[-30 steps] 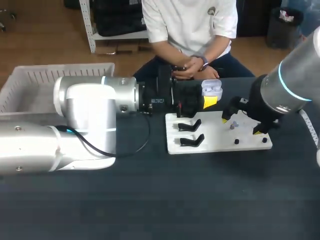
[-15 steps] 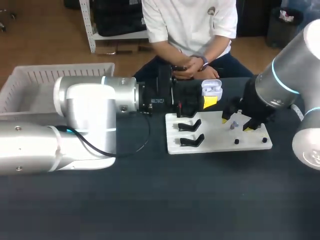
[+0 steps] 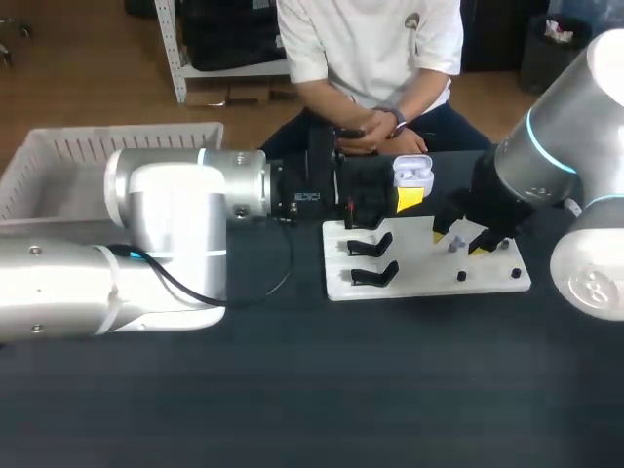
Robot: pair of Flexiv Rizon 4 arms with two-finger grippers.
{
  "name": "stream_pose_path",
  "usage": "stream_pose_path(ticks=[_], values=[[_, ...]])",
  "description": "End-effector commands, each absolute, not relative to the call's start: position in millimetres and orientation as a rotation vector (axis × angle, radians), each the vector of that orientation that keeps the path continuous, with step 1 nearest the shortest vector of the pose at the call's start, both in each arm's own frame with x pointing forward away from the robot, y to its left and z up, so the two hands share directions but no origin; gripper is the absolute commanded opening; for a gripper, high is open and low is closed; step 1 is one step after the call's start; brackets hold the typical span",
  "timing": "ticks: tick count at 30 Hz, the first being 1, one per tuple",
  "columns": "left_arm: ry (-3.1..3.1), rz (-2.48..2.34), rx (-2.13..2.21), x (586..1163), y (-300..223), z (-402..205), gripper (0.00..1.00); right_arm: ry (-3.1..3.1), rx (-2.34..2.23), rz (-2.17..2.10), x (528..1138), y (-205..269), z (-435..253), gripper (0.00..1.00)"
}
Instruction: Pick up each earbud case from the left stands, insert the matching earbuds, close the lid, and place the case in the box.
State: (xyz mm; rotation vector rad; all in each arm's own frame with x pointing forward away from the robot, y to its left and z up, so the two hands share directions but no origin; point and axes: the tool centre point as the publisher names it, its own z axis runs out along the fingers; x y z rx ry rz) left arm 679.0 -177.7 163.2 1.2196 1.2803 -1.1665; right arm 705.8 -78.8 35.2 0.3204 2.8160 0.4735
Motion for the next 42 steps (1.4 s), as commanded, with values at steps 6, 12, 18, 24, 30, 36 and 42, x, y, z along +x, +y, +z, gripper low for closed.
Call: stream_pose_path(ticks=[6, 12, 18, 24, 30, 36, 42], values=[[1.275, -1.162, 1.212, 677.6, -177.5, 162.0, 0.0, 2.828, 0.33, 0.47, 710.2, -79.1, 30.2, 0.49], [1.275, -1.162, 1.212, 677.6, -177.5, 162.0, 0.0, 2.828, 0.342, 0.471, 709.0, -81.3, 30.0, 0.47], [1.275, -1.162, 1.212, 677.6, -177.5, 162.0, 0.0, 2.825, 0.354, 0.47, 707.9, -83.7, 29.8, 0.46], [1.275, -1.162, 1.212, 677.6, -177.5, 162.0, 0.0, 2.826, 0.365, 0.473, 706.1, -86.1, 27.2, 0.43], [1.275, -1.162, 1.212, 677.6, -177.5, 162.0, 0.0, 2.825, 0.372, 0.474, 706.1, -86.2, 27.1, 0.39], [1.275, -1.162, 1.212, 677.6, -177.5, 162.0, 0.0, 2.823, 0.372, 0.477, 707.9, -86.2, 26.8, 0.29], [1.275, -1.162, 1.212, 677.6, -177.5, 162.0, 0.0, 2.829, 0.373, 0.478, 706.8, -85.4, 24.6, 0.3]])
